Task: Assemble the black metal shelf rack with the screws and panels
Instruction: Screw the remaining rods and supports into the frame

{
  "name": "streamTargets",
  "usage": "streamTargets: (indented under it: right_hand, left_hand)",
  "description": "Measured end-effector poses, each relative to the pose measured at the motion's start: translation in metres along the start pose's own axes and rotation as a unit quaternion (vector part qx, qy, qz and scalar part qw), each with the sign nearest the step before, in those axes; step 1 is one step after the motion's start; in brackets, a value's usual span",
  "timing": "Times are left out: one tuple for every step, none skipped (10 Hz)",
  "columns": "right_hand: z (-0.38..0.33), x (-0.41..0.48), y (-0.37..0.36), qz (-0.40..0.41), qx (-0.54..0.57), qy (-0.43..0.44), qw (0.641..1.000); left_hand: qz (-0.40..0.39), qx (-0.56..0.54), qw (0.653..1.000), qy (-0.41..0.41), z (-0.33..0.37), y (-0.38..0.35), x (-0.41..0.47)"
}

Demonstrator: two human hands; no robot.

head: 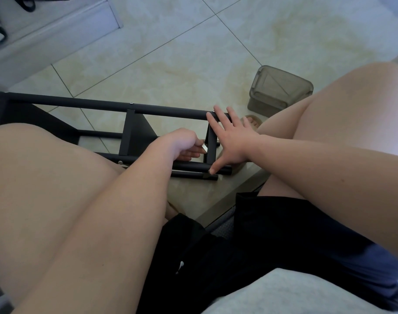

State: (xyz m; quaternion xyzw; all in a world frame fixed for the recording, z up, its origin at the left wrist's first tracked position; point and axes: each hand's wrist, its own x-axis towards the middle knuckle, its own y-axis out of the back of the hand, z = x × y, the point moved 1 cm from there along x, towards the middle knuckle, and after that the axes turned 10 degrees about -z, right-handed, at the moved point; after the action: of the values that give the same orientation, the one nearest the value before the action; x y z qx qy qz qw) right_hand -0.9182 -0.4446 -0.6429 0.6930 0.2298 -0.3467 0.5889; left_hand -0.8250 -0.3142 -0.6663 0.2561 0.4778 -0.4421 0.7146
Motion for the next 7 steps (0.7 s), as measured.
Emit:
streamTargets:
  right_hand:
    - [0.0, 0.001, -0.001, 0.0, 0.001, 0.001, 1.0]
    - [0.001, 0.002, -0.001, 0.0, 0.0, 0.001, 1.0]
    - [0.001, 0.002, -0.002, 0.0, 0.001, 0.001, 1.0]
    - [0.002, 0.003, -0.002, -0.001, 0.001, 0.001, 1.0]
    - [0.002, 0.003, -0.002, -0.004, 0.002, 0.002, 1.0]
    - [0.002, 0.002, -0.002, -0.003, 0.0, 0.001, 1.0]
    - [0.002, 0.001, -0.001, -0.002, -0.004, 0.001, 1.0]
  left_hand:
    - [-0.006, 0.02, 1.0, -0.002, 0.0, 0.002, 0.0]
    - [-0.009, 0.044, 0.999, -0.013, -0.001, 0.004, 0.002]
    - [-0.011, 0.072, 0.997, -0.022, -0.001, 0.006, 0.001]
    - [-0.014, 0.106, 0.994, -0.032, -0.003, 0.01, 0.001]
    - [-0.014, 0.13, 0.991, -0.042, -0.007, 0.013, 0.002]
    - [-0.021, 0.159, 0.986, -0.055, -0.01, 0.016, 0.002]
    - [-0.028, 0.188, 0.98, -0.066, -0.012, 0.018, 0.001]
